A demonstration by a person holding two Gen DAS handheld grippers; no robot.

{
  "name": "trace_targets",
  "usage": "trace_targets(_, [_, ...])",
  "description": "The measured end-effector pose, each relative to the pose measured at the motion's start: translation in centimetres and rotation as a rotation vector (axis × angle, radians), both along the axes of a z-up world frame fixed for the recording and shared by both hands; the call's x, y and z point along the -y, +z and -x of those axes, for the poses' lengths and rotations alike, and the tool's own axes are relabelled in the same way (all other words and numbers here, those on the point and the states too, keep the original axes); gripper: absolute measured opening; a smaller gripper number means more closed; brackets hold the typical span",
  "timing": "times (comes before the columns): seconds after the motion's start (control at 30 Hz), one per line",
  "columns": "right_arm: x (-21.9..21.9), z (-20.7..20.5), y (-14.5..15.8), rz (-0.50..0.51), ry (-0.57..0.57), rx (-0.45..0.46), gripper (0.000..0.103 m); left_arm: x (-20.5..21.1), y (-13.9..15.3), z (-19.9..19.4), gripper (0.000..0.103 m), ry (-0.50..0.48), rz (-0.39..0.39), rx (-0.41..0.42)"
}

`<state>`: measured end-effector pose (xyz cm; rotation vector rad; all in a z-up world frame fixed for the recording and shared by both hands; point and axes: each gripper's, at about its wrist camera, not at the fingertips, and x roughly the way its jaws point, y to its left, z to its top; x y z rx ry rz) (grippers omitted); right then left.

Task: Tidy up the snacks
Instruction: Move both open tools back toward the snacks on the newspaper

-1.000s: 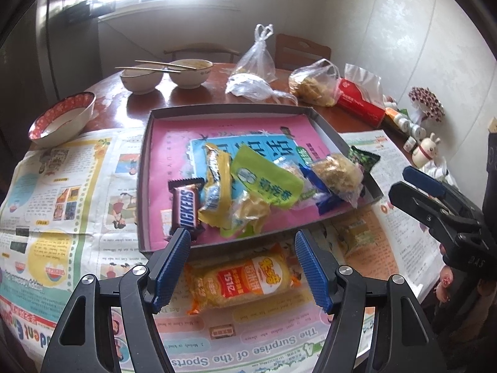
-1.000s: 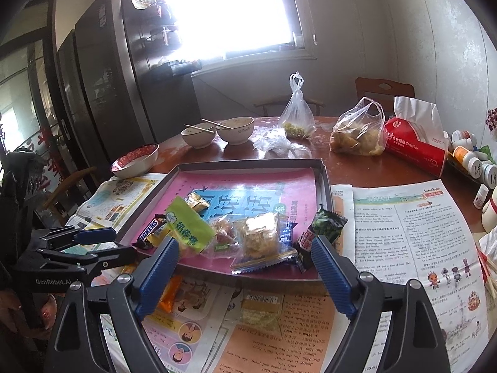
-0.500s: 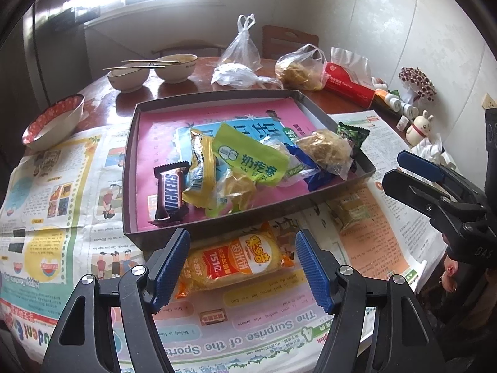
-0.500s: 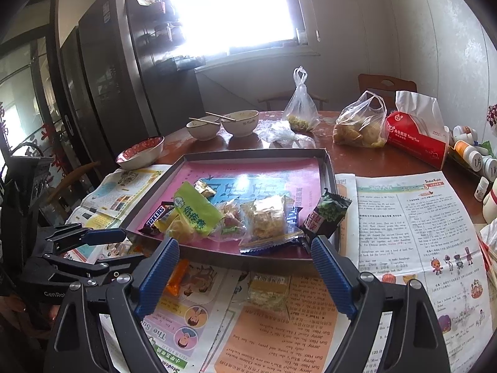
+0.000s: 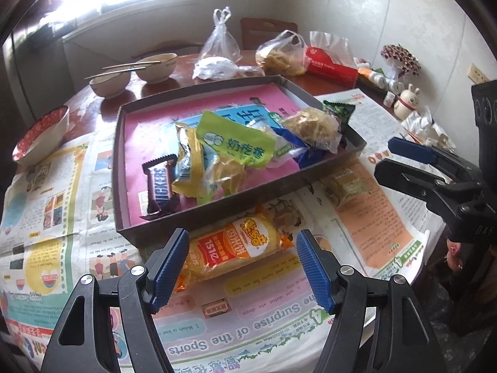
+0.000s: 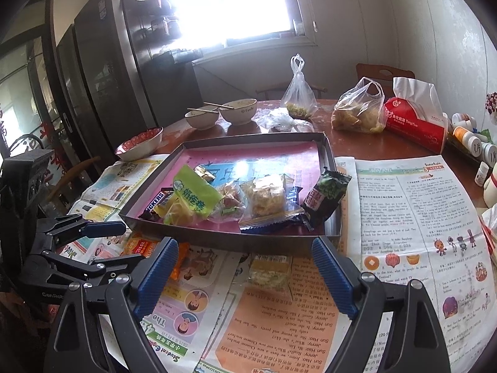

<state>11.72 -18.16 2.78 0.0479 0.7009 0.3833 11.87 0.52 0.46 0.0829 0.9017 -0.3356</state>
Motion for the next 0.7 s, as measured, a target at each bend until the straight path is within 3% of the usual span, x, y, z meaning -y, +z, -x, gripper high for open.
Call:
trace_targets(0.27, [-0.6, 0.3, -0.8, 0.005, 0.004, -0.026, 0.088, 0.4, -0.7, 0.4, 0.073, -0.034, -0.016, -0.002])
trace_targets(0.7, [-0.9, 0.5, -1.8, 0.014, -0.003, -0.05, 0.088, 0.6, -1.8, 0.1, 0.073, -0.076, -0.112, -0.004])
